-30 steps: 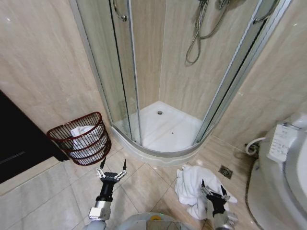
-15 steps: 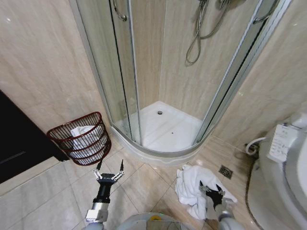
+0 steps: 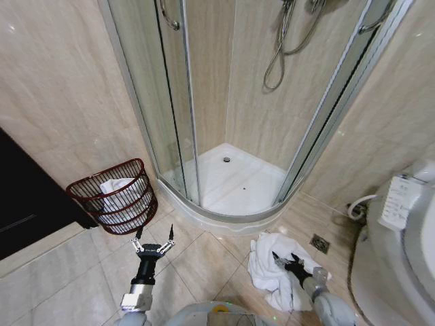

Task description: Discard the used towel into the hamper.

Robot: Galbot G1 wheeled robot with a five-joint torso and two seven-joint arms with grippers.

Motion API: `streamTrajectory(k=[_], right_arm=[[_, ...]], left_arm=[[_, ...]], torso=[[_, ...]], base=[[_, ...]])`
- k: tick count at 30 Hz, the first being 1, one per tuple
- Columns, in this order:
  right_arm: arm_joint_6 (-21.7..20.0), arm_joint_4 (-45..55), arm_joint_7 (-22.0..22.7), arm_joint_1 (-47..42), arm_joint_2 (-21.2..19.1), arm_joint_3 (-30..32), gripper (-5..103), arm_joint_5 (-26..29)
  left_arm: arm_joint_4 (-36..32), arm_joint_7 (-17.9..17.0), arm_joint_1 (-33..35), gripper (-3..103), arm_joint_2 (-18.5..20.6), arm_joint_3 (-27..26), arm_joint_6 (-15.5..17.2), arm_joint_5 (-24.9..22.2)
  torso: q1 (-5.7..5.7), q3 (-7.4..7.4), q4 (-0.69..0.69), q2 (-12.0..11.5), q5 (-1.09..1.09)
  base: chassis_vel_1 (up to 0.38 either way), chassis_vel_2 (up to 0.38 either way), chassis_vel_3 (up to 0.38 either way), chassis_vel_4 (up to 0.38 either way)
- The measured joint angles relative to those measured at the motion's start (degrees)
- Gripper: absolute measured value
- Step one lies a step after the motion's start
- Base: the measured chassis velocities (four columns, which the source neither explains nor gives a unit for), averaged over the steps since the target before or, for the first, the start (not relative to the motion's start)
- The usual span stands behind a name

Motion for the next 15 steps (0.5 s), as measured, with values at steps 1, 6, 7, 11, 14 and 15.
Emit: streamTrajectory(k=[1, 6, 7, 11, 14, 15], right_arm=[[-0.37, -0.52, 0.10, 0.13, 0.10, -0.06, 100, -0.16], [-1.32, -2.79, 2.06, 0.92, 0.23, -0.04, 100, -0.96], [-1.53, -3.40, 2.92, 1.15, 0.19, -0.01, 100, -1.08], [-1.61, -4.96, 4.01, 1.62, -0.08, 0.20, 100, -1.44], [-1.37, -6.00, 3.64, 1.86, -0.29, 0.27, 100, -1.50], [-1.37, -6.00, 3.64, 1.86, -0.29, 0.27, 100, -1.50]], left_arm=[[0.04, 0.02, -0.13, 100, 0.06, 0.02, 0.08, 0.00], [0.31, 0.09, -0.63, 100, 0.20, 0.27, 0.38, 0.09], [0.39, 0.11, -0.73, 100, 0.20, 0.43, 0.46, 0.15], [0.57, 0.15, -0.93, 100, 0.20, 0.78, 0.63, 0.35], [0.58, 0.18, -1.11, 100, 0.20, 0.98, 0.91, 0.50], [0.58, 0.18, -1.11, 100, 0.20, 0.98, 0.91, 0.50]], torso=[[0.00, 0.00, 0.00, 0.00, -0.01], [0.00, 0.00, 0.00, 0.00, 0.00], [0.00, 0.00, 0.00, 0.01, 0.00], [0.00, 0.00, 0.00, 0.01, 0.00], [0.00, 0.00, 0.00, 0.01, 0.00], [0.00, 0.00, 0.00, 0.01, 0.00]], base=[[0.000, 0.000, 0.000, 0.000], [0.000, 0.000, 0.000, 0.000], [0.000, 0.000, 0.000, 0.000], [0.000, 0.000, 0.000, 0.000], [0.000, 0.000, 0.000, 0.000], [0.000, 0.000, 0.000, 0.000]])
